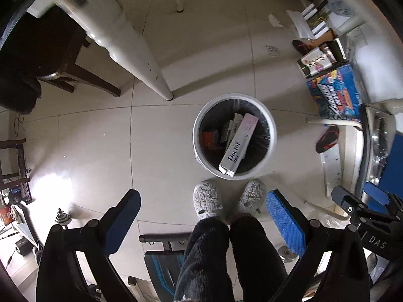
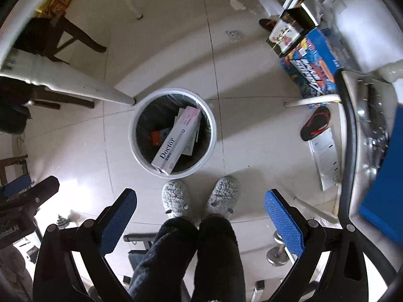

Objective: Collect trash

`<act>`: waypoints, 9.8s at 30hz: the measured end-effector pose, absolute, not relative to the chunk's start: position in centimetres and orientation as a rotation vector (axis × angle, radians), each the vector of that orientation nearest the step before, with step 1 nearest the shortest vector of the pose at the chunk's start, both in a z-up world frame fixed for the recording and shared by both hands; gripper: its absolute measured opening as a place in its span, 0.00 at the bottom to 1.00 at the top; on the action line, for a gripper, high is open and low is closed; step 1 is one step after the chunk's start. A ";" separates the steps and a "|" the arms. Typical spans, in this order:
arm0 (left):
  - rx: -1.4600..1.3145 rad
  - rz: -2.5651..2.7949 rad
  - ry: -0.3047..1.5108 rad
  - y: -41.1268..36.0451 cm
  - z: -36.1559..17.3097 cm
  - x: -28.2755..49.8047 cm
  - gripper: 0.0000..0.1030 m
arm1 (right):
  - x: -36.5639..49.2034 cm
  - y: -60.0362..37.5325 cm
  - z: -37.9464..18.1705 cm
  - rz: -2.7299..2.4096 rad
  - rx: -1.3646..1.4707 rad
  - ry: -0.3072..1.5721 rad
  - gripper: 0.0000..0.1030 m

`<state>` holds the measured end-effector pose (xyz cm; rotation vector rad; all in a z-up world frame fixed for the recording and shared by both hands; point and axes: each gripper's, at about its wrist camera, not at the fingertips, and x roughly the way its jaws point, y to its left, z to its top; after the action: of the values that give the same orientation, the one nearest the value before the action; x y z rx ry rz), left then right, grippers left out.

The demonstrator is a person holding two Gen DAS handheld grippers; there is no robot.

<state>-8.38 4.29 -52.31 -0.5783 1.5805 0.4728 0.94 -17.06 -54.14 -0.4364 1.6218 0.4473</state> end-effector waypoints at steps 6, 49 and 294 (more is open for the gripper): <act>-0.567 0.461 1.548 4.1 -45.4 -9.7 0.99 | -0.4 -17.5 -46.2 0.448 -0.405 1.587 0.99; -0.120 0.695 1.319 22.7 -32.1 41.6 1.00 | 60.2 -1.8 -32.6 0.299 -0.126 1.454 1.00; -0.704 0.211 1.110 -3.0 -9.3 -16.3 1.00 | -8.4 -25.2 -4.0 0.872 -0.193 1.421 1.00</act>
<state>-16.35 -3.04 -9.33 -0.7043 1.1102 0.2108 -8.36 -25.17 -3.99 -0.1933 1.4209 0.8724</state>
